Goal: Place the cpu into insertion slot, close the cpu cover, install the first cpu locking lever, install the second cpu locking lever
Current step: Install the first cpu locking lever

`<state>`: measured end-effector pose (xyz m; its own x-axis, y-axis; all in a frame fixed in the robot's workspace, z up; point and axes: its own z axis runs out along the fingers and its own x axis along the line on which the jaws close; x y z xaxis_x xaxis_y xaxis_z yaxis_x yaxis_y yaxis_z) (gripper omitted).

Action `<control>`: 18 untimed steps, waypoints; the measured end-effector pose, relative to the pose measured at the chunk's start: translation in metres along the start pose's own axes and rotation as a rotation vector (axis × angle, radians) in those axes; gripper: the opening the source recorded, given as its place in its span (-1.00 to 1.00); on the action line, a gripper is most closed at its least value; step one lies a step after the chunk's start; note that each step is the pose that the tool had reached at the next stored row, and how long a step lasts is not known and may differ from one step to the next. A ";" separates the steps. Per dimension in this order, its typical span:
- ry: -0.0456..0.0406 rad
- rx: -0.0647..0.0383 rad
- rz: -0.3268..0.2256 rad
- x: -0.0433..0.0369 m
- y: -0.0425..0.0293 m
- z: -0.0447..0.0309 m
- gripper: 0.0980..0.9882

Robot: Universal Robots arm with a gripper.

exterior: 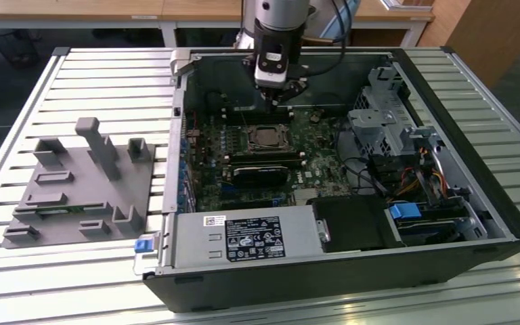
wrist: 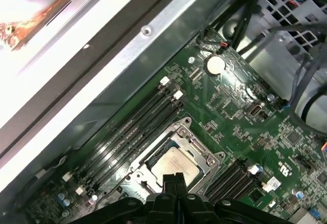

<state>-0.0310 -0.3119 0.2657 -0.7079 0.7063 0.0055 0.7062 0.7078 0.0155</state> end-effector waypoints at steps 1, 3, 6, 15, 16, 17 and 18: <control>0.0002 0.000 -0.012 0.0000 0.0000 0.0000 -0.98; 0.0006 0.000 -0.041 0.0000 0.0000 0.0000 -0.98; 0.0014 0.001 -0.095 0.0000 0.0000 0.0002 -0.98; 0.0040 0.002 -0.260 0.0000 0.0000 0.0008 -0.98; 0.0042 0.002 -0.278 0.0000 0.0000 0.0008 -0.98; 0.0045 0.002 -0.295 0.0000 0.0000 0.0008 -0.98; 0.0048 0.002 -0.314 0.0000 0.0000 0.0009 -0.98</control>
<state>-0.0310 -0.3119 0.2649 -0.8914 0.4533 0.0054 0.4533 0.8912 0.0153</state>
